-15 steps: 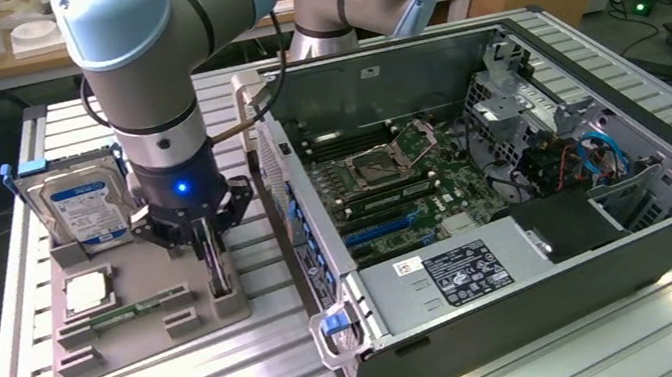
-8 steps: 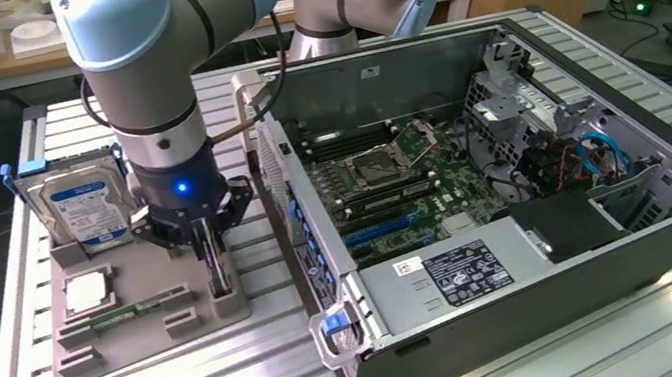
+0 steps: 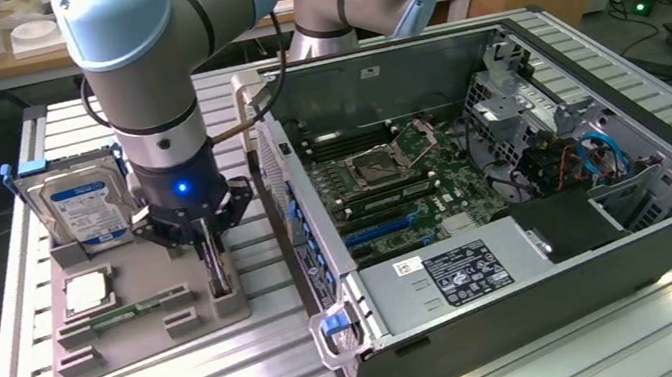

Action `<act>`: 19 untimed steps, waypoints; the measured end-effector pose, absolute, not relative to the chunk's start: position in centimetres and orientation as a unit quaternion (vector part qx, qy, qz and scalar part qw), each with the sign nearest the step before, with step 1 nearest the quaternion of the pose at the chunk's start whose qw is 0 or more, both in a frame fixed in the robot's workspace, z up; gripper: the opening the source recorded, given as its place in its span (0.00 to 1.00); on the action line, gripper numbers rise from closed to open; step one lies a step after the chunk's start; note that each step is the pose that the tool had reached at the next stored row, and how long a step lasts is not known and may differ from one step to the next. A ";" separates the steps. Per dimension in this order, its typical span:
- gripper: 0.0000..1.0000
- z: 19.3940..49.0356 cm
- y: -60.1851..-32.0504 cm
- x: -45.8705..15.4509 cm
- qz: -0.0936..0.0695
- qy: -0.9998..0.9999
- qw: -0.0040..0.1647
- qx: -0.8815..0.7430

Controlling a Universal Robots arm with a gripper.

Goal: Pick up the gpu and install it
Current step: 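Pick up the gpu and move the gpu toward the slot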

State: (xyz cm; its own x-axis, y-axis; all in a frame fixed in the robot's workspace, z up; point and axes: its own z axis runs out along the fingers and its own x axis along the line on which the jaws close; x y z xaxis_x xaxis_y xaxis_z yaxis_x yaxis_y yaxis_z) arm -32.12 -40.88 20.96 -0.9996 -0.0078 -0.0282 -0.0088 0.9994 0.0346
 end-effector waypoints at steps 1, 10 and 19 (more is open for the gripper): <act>0.28 21.0 -40.9 -32.1 0.017 1.000 0.014 -0.004; 0.28 21.0 -40.9 -32.1 0.017 1.000 0.014 -0.004; 0.28 21.5 -40.9 -32.1 0.017 1.000 0.014 -0.004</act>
